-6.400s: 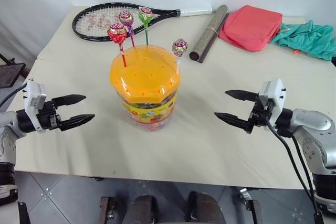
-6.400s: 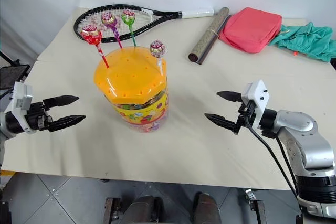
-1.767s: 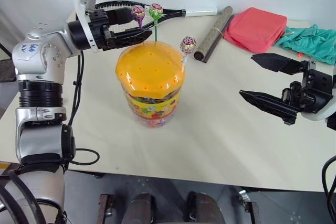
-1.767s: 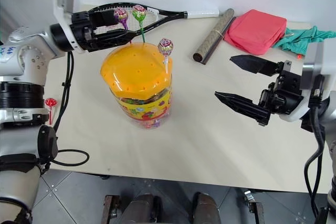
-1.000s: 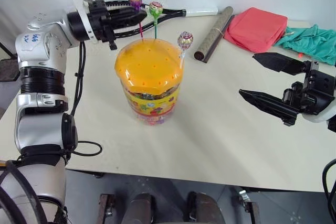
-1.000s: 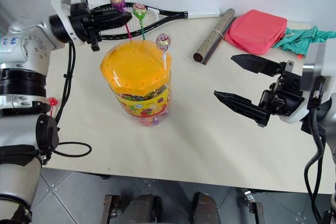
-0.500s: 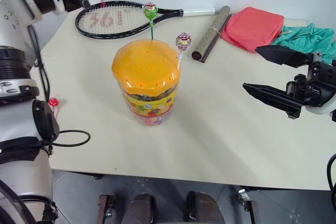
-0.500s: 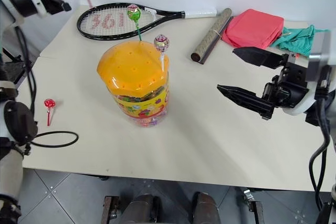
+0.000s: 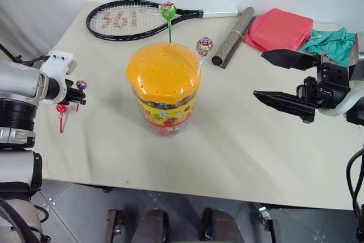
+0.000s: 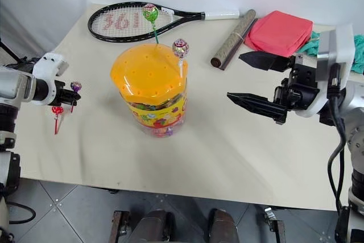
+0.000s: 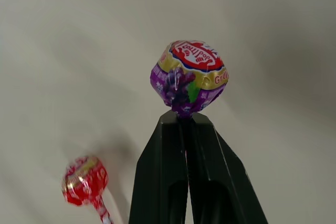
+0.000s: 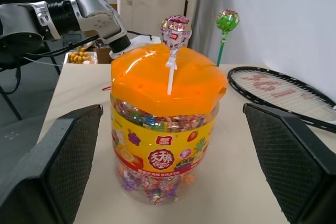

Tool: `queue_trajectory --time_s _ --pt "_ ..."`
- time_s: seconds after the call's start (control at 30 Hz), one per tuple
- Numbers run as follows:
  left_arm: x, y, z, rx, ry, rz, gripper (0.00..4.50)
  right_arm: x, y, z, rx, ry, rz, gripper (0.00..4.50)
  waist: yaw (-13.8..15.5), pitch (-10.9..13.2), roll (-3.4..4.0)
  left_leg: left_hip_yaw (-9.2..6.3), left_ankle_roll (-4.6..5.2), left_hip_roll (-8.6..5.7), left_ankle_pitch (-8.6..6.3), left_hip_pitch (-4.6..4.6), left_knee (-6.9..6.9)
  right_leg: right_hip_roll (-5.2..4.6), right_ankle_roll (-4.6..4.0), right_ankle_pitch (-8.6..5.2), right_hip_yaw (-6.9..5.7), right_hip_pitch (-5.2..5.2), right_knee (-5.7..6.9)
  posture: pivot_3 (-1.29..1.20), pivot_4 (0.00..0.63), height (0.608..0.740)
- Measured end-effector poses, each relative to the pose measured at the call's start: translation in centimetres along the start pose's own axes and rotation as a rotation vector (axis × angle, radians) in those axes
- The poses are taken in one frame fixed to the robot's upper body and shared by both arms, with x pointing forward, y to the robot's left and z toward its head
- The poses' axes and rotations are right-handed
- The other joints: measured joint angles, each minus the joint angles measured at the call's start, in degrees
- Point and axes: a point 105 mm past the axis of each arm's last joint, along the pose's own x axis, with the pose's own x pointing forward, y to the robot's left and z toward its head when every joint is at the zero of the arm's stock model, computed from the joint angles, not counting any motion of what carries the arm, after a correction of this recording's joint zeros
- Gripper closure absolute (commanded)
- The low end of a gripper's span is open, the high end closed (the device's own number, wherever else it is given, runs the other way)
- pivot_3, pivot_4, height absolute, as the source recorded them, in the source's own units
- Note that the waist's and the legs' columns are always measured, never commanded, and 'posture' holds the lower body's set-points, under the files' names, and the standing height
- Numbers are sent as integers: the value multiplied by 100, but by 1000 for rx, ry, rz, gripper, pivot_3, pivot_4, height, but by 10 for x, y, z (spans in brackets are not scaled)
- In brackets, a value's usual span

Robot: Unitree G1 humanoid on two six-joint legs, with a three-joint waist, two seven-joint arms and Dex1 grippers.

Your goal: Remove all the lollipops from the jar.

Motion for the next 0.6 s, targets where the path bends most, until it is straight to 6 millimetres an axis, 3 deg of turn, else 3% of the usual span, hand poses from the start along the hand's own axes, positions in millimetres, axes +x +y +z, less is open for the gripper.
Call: queue_trajectory --time_s 0.07,0.17,0.4,0.53,0.6 --pt "1 -2 0 -2 2 -13 4489 0 -1 0 2 -1 -1 0 -6 0 0 2 0 0 0 0 0 0 0 0 0 0 0 0 150 740" --pt "6 -12 -2 -20 17 -66 3783 -1 -3 1 -3 0 0 0 -14 0 0 3 0 0 0 0 0 0 0 0 0 0 0 0 150 740" --pt "5 -16 -3 -32 24 -102 1553 -1 -2 1 -6 1 6 0 -19 0 0 4 0 1 0 0 0 0 0 0 -1 0 0 0 150 740" --pt "-14 -10 6 11 -5 -98 235 -1 -2 1 -6 1 6 0 -22 0 0 4 0 1 0 0 0 0 0 0 -1 -2 0 0 150 740" --pt "-29 -11 20 51 -54 -102 40 -1 -2 1 -6 2 5 0 -21 0 0 4 0 1 0 0 0 0 0 0 -1 -2 0 0 150 740"
